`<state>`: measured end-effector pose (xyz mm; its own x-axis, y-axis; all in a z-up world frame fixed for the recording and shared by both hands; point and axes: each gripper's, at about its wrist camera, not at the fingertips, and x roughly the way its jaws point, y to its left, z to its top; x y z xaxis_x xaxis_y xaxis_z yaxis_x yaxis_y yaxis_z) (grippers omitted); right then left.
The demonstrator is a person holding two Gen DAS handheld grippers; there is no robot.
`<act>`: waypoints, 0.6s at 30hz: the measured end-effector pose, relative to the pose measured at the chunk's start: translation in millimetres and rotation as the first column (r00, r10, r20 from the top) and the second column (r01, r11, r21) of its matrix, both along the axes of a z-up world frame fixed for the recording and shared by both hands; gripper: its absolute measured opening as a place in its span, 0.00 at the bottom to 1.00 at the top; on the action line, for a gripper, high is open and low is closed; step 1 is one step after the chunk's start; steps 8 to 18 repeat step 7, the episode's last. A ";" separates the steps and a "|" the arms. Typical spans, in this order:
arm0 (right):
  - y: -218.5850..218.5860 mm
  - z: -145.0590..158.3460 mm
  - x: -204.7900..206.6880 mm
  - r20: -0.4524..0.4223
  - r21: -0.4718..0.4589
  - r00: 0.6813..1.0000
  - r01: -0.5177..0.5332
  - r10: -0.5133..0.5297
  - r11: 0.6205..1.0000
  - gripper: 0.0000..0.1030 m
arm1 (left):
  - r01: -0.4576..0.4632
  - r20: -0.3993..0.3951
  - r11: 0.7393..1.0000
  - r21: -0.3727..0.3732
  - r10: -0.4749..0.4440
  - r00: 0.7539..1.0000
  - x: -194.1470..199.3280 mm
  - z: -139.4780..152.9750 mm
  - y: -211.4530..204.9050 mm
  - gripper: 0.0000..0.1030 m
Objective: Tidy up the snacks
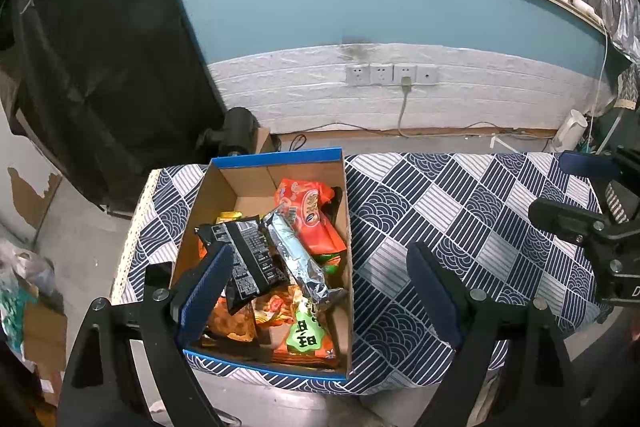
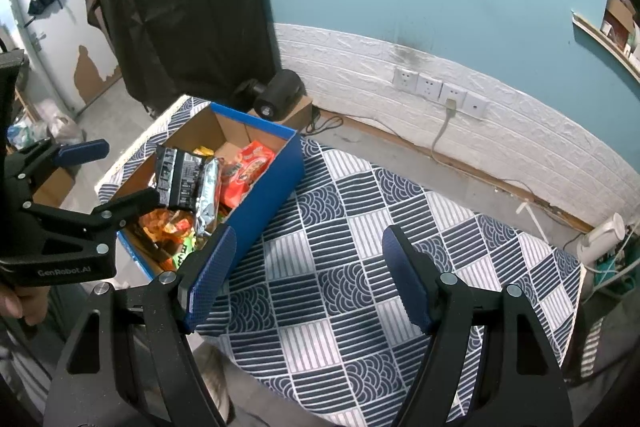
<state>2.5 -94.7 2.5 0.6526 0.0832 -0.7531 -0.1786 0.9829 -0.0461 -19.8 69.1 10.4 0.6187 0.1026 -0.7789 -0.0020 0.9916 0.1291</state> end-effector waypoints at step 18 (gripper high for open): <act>-2.9 1.7 -1.3 0.001 0.001 1.000 0.015 -0.015 1.000 0.73 | -0.012 -0.014 1.000 -0.001 0.012 1.000 2.8 -4.8 2.0 0.87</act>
